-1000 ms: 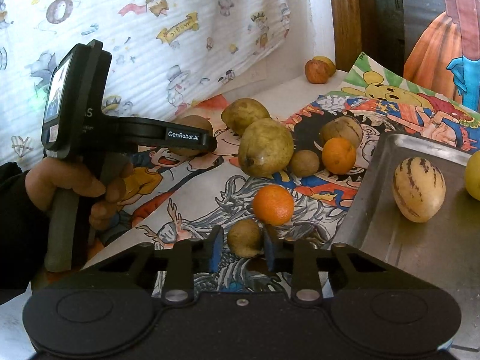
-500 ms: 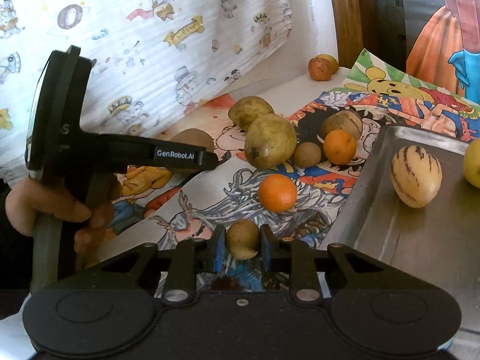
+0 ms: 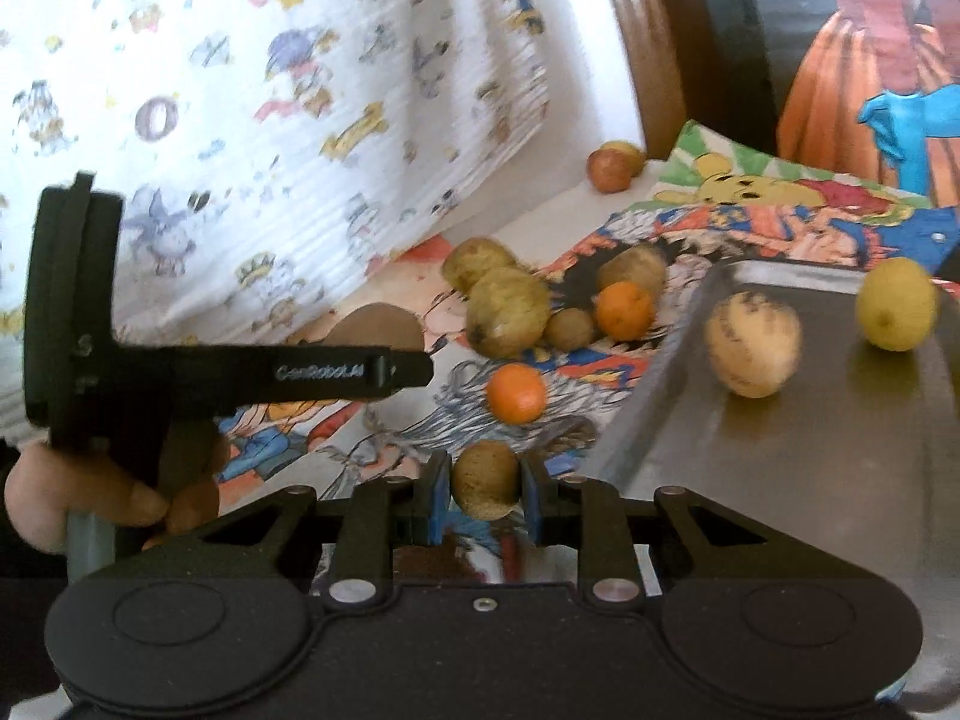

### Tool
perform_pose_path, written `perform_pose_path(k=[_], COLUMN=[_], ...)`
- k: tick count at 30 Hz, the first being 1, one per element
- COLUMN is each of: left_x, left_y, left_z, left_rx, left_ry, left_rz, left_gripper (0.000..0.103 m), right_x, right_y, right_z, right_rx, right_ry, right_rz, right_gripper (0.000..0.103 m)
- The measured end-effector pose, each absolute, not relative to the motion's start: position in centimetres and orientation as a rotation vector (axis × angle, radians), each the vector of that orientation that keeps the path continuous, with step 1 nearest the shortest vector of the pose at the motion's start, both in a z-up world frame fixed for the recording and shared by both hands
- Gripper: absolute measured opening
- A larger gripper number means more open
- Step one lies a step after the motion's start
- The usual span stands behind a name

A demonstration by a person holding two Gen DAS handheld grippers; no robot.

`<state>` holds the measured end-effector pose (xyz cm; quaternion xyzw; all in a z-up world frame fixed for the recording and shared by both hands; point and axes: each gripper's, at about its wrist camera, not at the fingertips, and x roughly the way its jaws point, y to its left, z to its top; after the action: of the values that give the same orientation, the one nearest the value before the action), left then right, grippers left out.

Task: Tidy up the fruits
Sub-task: 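Lower the kiwi onto the tray with the left tool while the right tool releases its fruit there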

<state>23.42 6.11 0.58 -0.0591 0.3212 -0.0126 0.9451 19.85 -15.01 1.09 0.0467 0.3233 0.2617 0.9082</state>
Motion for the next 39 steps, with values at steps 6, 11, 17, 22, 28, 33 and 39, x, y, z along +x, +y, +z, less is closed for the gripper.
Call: perform_pose_path(k=[6, 11, 17, 22, 28, 33, 39], left_x=[22.8, 22.5, 22.7, 23.3, 24.1, 24.7, 25.4], left_y=[3.0, 0.2, -2.9, -4.8, -6.4, -7.1, -7.4], left_z=[1.3, 1.4, 1.2, 0.6, -0.3, -1.1, -1.8], left_rx=[-0.138, -0.144, -0.139, -0.138, -0.122, -0.118, -0.121], left_ry=[0.63, 0.621, 0.624, 0.639, 0.661, 0.679, 0.701], left_rz=[-0.076, -0.127, -0.197, -0.238, -0.28, -0.304, -0.316], left_gripper=[0.059, 0.059, 0.059, 0.059, 0.059, 0.059, 0.059], right_x=[19.5, 19.9, 21.4, 23.2, 25.8, 27.7, 29.2], right_y=[-18.8, -22.0, -25.4, -27.3, -28.3, -28.6, -28.8], right_z=[2.2, 2.8, 2.9, 2.7, 1.7, 0.7, -0.1], right_rx=[0.142, 0.165, 0.144, 0.123, 0.103, 0.084, 0.079], right_ry=[0.634, 0.601, 0.56, 0.547, 0.564, 0.595, 0.623], right_rz=[0.482, 0.423, 0.38, 0.341, 0.302, 0.285, 0.27], right_gripper=[0.026, 0.026, 0.026, 0.026, 0.026, 0.026, 0.026])
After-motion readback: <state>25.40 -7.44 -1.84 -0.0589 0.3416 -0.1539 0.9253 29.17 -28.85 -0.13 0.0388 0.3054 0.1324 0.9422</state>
